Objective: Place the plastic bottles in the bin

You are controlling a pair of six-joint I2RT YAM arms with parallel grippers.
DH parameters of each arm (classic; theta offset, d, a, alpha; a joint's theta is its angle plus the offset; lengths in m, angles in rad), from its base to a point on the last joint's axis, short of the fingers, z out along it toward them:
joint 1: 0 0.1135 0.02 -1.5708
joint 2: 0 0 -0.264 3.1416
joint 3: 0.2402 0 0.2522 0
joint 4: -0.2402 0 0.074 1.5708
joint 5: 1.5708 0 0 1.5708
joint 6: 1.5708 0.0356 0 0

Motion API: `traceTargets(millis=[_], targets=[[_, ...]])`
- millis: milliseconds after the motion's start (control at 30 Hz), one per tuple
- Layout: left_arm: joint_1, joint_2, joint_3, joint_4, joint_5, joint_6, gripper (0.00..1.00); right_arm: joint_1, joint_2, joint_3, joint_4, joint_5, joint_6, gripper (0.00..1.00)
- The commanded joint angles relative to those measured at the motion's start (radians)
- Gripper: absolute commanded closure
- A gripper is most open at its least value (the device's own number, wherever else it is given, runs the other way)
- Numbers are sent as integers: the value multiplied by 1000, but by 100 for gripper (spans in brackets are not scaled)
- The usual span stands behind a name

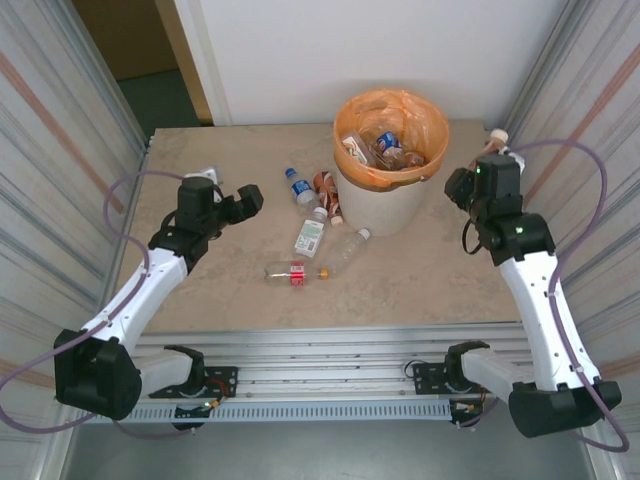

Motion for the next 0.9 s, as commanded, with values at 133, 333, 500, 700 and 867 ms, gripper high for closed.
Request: traceTargets(millis=[133, 333, 500, 700, 867], targets=[[16, -53, -9, 10, -21, 4, 1, -5, 187, 277, -41, -272, -210, 80], [18, -68, -12, 4, -20, 5, 1, 0, 399, 546, -145, -392, -304, 79], [19, -83, -11, -6, -27, 8, 1, 12, 538, 717, -211, -406, -374, 79], [21, -87, -11, -10, -30, 10, 1, 43, 672, 832, -279, -357, -441, 79], [19, -87, -11, -11, -32, 11, 1, 62, 734, 850, -303, -282, -489, 76]])
